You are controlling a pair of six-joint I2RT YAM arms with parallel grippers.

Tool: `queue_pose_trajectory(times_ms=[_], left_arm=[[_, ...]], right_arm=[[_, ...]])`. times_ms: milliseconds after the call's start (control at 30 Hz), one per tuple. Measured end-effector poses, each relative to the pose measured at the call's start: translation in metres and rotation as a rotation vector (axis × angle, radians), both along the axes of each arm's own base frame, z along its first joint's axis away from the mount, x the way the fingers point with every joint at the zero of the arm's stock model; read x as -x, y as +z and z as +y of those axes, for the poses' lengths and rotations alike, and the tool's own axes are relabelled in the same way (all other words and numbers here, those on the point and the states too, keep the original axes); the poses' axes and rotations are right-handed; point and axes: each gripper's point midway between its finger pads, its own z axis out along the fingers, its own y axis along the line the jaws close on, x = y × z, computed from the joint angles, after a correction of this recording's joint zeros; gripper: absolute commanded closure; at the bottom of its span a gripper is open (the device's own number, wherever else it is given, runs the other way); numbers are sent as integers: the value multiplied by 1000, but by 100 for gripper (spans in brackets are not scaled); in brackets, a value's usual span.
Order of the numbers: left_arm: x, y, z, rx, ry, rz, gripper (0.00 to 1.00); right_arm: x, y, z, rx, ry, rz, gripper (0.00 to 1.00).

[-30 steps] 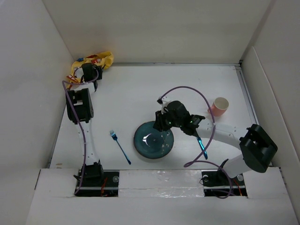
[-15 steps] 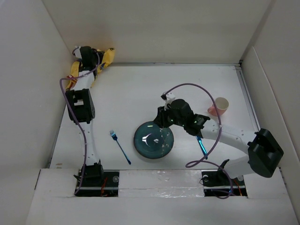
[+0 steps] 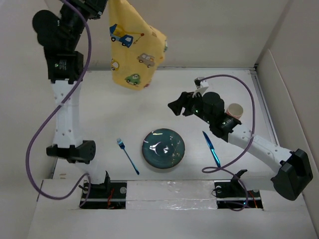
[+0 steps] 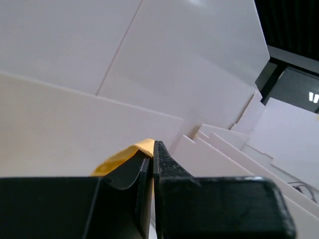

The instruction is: Set the dinner table for one person

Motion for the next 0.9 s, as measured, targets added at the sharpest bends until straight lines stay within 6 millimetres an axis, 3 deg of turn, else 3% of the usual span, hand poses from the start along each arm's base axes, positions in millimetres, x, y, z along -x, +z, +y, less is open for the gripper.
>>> queue_pose_trajectory(times_ms=[67, 100, 200, 267, 367, 433, 533, 667, 767, 900], left_arm=[[31, 20, 14, -35, 44, -68, 100], [34, 19, 20, -47, 65, -72, 100], [28, 5, 35, -79, 128, -41, 100], [6, -15, 40, -90, 153, 8, 100], [-42, -73, 38, -97, 148, 139, 100], [-90, -141, 37, -99, 152, 292, 100], [-146, -245, 39, -105, 174, 518, 100], [-194, -360, 49, -124, 240, 749, 100], [-216, -416, 59, -153, 300, 858, 100], [-226, -450, 73, -185, 366, 913, 100]], right_arm=[[-7, 6, -5, -18, -22, -7, 25], [-10, 7, -8, -24, -33, -6, 22], [-23, 7, -15, -26, -67, 2, 16], [-36, 4, -18, -23, -95, 11, 11], [-65, -12, -26, 0, -152, 42, 4], [-86, -35, -33, 28, -189, 81, 4], [-122, -77, -45, 67, -238, 156, 4], [-169, -132, -49, 124, -278, 253, 5], [-179, -160, -52, 171, -298, 306, 8], [-172, -178, -65, 225, -350, 350, 17]])
